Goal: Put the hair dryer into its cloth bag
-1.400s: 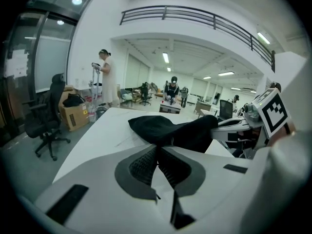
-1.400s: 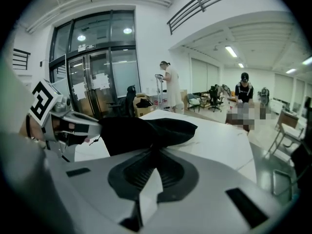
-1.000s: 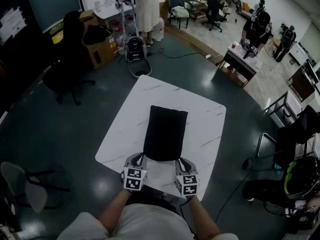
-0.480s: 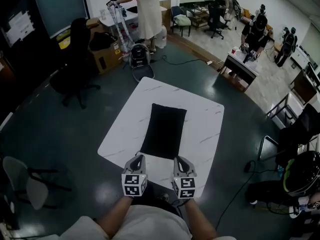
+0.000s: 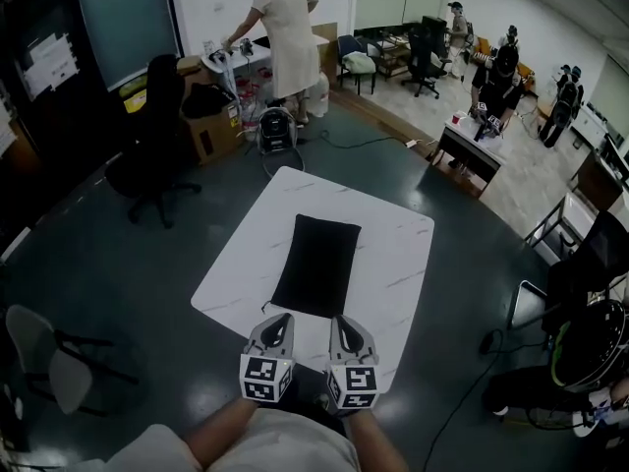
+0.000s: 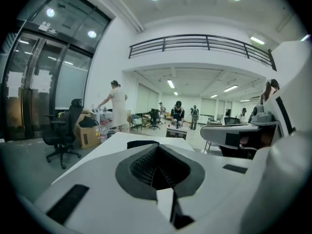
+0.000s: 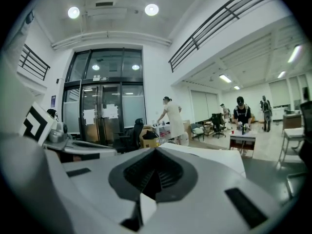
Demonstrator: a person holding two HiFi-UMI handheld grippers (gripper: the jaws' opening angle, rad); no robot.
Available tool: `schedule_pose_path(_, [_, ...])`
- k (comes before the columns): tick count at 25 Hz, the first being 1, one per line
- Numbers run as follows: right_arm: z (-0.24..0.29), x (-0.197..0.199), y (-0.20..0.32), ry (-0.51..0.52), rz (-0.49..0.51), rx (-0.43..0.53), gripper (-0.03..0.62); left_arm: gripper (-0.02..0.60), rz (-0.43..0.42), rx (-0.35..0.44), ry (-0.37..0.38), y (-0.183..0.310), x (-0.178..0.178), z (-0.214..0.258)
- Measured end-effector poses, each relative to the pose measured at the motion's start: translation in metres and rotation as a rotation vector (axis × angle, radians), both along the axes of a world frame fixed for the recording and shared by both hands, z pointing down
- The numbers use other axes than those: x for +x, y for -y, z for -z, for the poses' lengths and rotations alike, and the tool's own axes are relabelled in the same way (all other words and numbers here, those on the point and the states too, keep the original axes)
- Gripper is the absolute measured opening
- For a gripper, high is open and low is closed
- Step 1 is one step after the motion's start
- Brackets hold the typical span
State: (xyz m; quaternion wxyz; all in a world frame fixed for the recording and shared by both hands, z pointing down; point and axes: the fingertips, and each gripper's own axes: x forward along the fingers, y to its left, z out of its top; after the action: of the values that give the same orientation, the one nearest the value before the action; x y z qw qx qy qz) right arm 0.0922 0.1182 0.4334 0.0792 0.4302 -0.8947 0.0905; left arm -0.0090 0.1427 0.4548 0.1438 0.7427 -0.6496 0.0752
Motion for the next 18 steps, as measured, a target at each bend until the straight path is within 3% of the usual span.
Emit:
schedule_pose_path(10, [0.003, 0.017, -0.015, 0.016, -0.019, 0.001, 0.015, 0.008, -0.073, -0.003, 0.025, -0.01, 0.032, 0.002])
schedule_pose_path(18, [0.003, 0.014, -0.012, 0.009, 0.0, 0.001, 0.015, 0.008, -0.065, 0.021, 0.033, -0.007, 0.034, 0.009])
